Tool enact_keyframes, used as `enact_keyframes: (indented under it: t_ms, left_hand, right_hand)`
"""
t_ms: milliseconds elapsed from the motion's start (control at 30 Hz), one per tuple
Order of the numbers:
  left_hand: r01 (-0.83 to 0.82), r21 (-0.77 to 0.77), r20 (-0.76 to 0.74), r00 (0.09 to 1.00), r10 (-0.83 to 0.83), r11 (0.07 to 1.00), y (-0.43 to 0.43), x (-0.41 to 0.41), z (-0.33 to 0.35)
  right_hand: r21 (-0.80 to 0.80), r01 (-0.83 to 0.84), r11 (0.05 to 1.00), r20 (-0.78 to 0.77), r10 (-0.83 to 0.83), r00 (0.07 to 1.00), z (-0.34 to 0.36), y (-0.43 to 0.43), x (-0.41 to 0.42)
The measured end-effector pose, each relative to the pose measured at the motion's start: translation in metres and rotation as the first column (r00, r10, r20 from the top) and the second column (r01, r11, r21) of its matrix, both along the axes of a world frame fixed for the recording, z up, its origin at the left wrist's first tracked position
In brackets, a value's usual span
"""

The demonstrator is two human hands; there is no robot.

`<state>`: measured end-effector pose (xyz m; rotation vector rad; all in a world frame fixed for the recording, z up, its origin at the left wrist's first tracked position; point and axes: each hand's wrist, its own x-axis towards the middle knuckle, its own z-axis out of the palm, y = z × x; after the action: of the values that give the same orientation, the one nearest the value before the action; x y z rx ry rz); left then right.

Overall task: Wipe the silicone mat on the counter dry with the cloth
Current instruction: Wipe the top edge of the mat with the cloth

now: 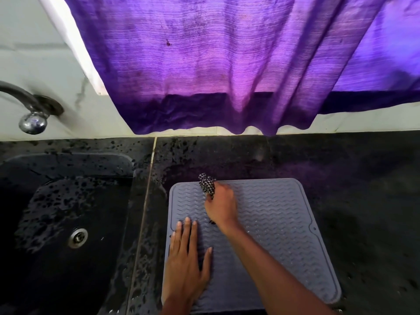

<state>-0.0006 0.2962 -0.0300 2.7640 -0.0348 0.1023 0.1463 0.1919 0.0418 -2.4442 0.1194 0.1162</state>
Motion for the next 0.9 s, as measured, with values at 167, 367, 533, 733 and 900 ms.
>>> enact_keyframes:
  t_ms: [167, 367, 533, 733, 900]
  left_hand:
    - [-0.006, 0.008, -0.009, 1.0, 0.006, 1.0, 0.0, 0.0, -0.002]
    - [0.003, 0.036, -0.025, 1.0, -0.002, 0.999, -0.001, 0.0, 0.0]
    - [0.005, 0.024, 0.004, 1.0, -0.005, 1.0, -0.003, -0.001, -0.001]
    - [0.011, 0.014, -0.004, 1.0, -0.011, 1.0, -0.001, -0.001, 0.0]
    - [-0.004, -0.018, 0.01, 1.0, 0.005, 1.0, -0.001, -0.002, 0.005]
  right_hand:
    - [0.173, 0.014, 0.985, -0.101, 0.003, 0.995, 0.003, 0.005, 0.004]
    - [0.305, 0.253, 0.918, -0.108, -0.23, 0.967, 0.022, -0.062, -0.002]
    - [-0.082, 0.253, 0.964, 0.071, -0.248, 0.966, 0.026, -0.147, -0.002]
    - [-0.249, -0.146, 0.957, 0.1, 0.175, 0.979, 0.006, -0.175, 0.011]
    - [-0.277, -0.249, 0.928, 0.132, 0.294, 0.947, 0.006, -0.177, 0.018]
